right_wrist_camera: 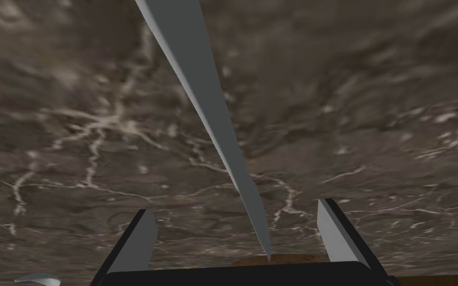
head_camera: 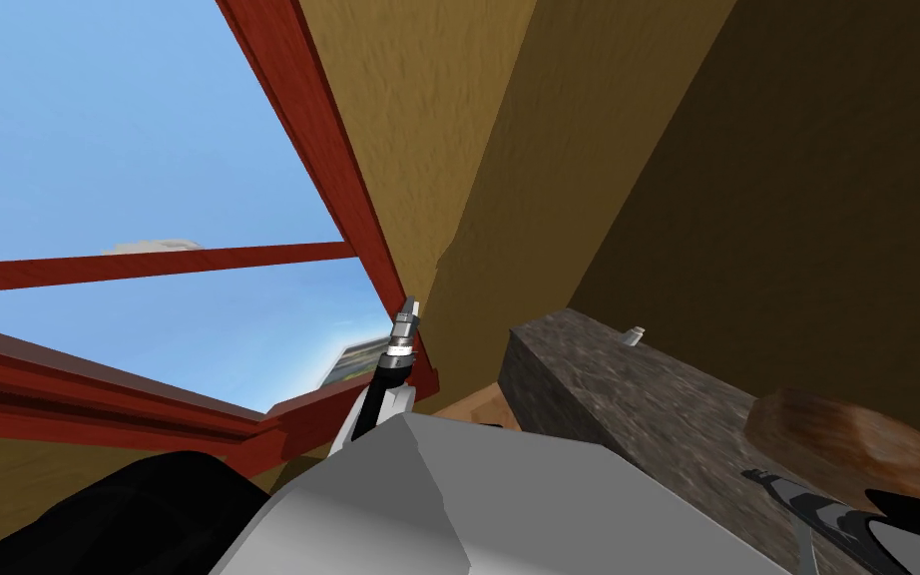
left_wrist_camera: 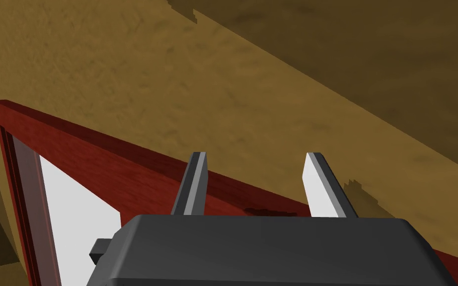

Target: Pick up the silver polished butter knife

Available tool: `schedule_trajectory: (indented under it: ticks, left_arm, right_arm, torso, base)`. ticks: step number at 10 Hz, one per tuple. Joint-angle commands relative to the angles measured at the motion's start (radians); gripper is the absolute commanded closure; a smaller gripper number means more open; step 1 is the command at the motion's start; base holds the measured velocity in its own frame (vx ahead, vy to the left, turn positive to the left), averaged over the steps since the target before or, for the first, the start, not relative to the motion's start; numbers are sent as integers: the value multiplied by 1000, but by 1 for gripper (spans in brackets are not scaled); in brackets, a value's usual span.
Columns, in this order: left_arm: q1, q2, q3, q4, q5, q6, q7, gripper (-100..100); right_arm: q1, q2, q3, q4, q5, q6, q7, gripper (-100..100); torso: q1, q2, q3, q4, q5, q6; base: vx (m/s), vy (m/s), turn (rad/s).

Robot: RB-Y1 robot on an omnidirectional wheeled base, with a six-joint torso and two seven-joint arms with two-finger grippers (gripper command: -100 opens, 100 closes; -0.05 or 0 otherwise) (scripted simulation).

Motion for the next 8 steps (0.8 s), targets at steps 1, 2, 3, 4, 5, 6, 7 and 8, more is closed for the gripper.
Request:
schedule_trajectory:
  ticks: [1, 2, 3, 4, 5, 6, 7, 8]
  left_arm:
    - [0, 0, 0, 0, 0, 0, 0, 0]
    - [0, 0, 0, 0, 0, 0, 0, 0]
    - [0, 0, 0, 0, 0, 0, 0, 0]
    - [0, 0, 0, 0, 0, 0, 0, 0]
    - [0, 0, 0, 0, 0, 0, 0, 0]
    - [0, 0, 0, 0, 0, 0, 0, 0]
    - [0, 0, 0, 0, 0, 0, 0, 0]
    - [0, 0, 0, 0, 0, 0, 0, 0]
  right_arm:
    - [-2, 15, 14, 33, 11, -13, -2, -100]
    - [-8, 27, 27, 59, 22, -21, -6, -100]
    - [-11, 34, 33, 72, 27, -24, -8, -100]
    - [-3, 29, 25, 57, 19, -26, -4, -100]
    - [-3, 30, 26, 59, 20, -26, -4, 100]
    - [-4, 29, 25, 58, 20, -27, -4, 100]
    - [-5, 29, 25, 57, 19, -28, -4, 100]
    - [-4, 29, 25, 58, 20, -27, -3, 100]
  torso:
    - [0, 0, 0, 0, 0, 0]
    - [-7, -1, -1, -1, -4, 1]
    - [-14, -2, -2, -2, -7, 1]
    - [-20, -3, -3, -2, -9, 1]
    - [-20, -3, -3, -2, -10, 1]
    - [-20, -2, -2, -2, -10, 2]
    - [-20, -1, -2, -2, -10, 3]
    - [-20, -1, -2, -2, -11, 2]
  base:
    - [38, -119, 35]
    - [40, -105, 39]
    - [42, -99, 19]
    - [17, -41, 6]
    - [0, 0, 0]
    - [6, 0, 21]
    - [-1, -3, -21]
    - [0, 0, 0]
